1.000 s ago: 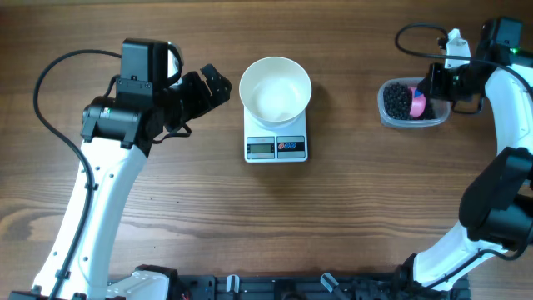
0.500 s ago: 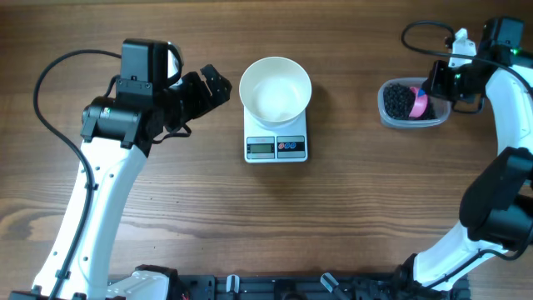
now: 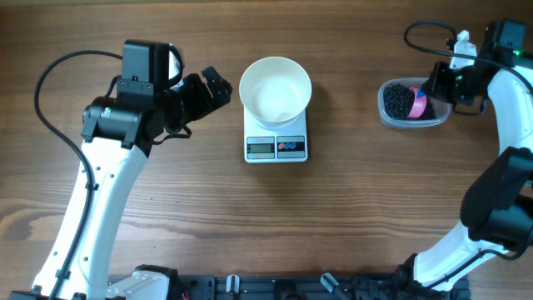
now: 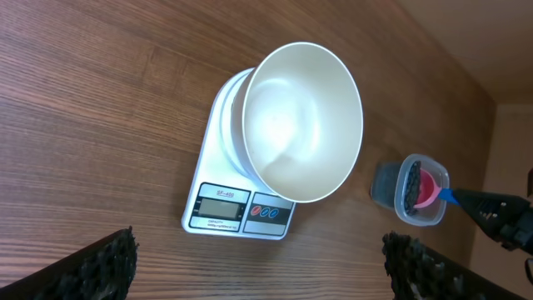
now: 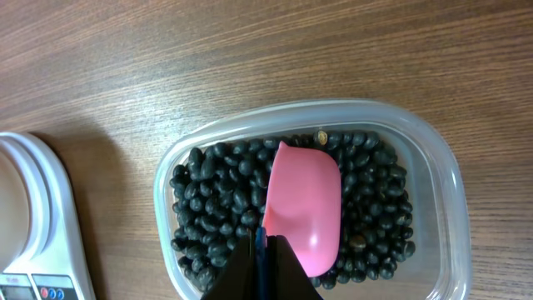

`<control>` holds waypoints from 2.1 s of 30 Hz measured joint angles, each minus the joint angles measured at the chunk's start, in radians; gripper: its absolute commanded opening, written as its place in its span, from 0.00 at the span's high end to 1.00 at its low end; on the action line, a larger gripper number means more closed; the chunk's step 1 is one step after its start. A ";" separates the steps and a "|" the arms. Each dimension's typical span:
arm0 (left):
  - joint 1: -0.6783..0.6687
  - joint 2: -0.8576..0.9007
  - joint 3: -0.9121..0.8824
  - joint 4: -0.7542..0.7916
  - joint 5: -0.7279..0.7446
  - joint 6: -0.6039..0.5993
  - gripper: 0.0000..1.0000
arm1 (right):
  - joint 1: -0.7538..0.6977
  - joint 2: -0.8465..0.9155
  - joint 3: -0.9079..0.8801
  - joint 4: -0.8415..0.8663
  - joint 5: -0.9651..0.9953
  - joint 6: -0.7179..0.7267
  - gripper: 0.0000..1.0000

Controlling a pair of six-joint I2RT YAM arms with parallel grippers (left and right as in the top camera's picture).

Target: Scoop item into bowl and weigh 150g on scale

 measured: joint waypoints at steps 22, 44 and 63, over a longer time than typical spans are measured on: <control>-0.046 0.000 0.000 0.002 -0.029 0.008 0.00 | 0.000 0.000 0.000 0.035 -0.027 -0.023 0.34; -0.059 0.000 0.074 0.093 0.014 0.235 0.96 | 0.000 0.000 0.000 0.135 -0.026 -0.023 0.00; -0.605 0.478 0.091 -0.146 -0.133 0.697 0.00 | 0.000 0.000 0.000 0.153 -0.026 -0.023 0.00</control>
